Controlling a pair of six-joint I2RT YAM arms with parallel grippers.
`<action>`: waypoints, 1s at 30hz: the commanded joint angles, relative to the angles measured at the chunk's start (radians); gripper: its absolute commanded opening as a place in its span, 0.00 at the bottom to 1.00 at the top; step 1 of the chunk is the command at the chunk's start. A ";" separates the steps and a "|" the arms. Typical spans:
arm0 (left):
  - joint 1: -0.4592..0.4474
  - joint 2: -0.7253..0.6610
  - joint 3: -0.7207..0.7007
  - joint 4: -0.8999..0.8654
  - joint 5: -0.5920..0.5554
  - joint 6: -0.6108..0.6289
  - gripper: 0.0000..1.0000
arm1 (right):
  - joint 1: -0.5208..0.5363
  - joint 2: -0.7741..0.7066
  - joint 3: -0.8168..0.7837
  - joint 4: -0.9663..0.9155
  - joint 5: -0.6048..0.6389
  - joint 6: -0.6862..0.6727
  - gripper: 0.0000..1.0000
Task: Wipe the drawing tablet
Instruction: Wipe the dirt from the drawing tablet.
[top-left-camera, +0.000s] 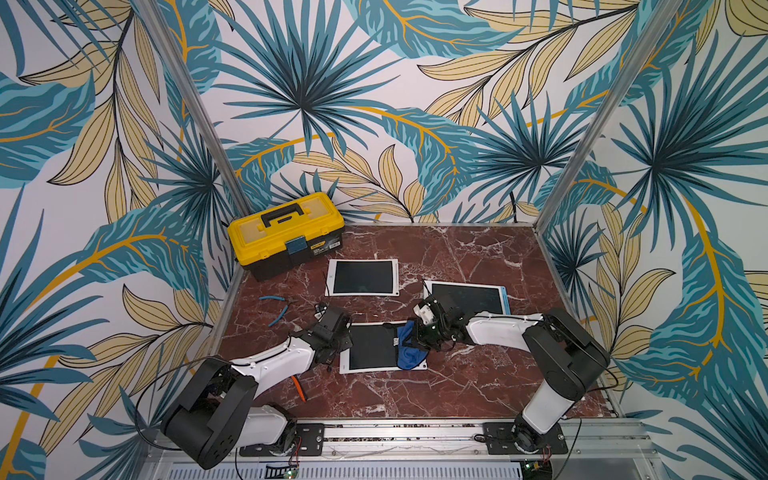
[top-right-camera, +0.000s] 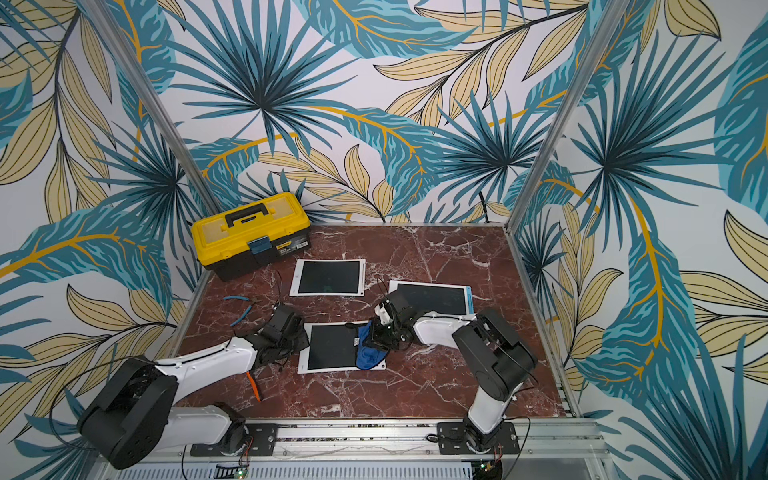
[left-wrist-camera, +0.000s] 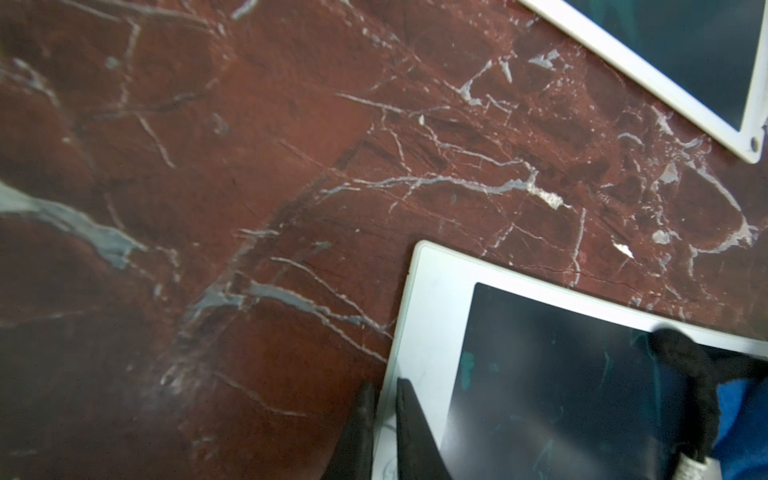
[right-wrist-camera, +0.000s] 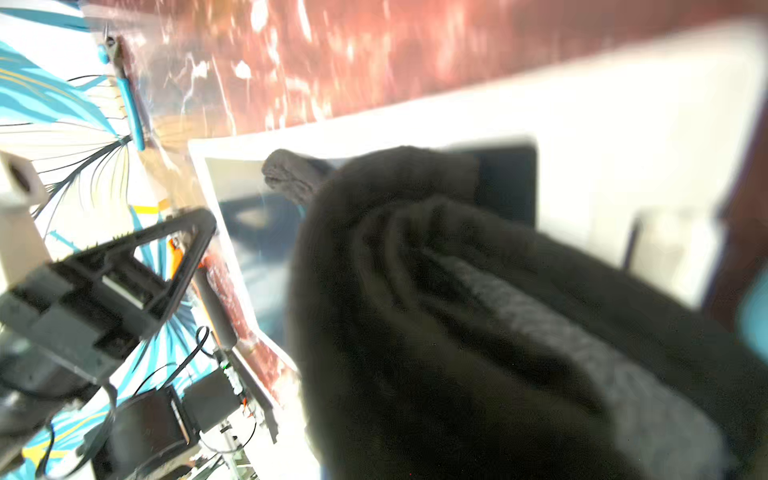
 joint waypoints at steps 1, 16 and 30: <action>-0.014 0.063 -0.052 -0.115 0.069 0.008 0.14 | -0.006 0.082 0.095 -0.143 0.051 -0.077 0.03; -0.014 0.062 -0.055 -0.114 0.069 0.007 0.14 | 0.160 0.339 0.448 -0.158 -0.020 -0.025 0.03; -0.014 0.081 -0.043 -0.112 0.069 0.010 0.14 | 0.262 0.512 0.763 -0.346 -0.053 -0.106 0.03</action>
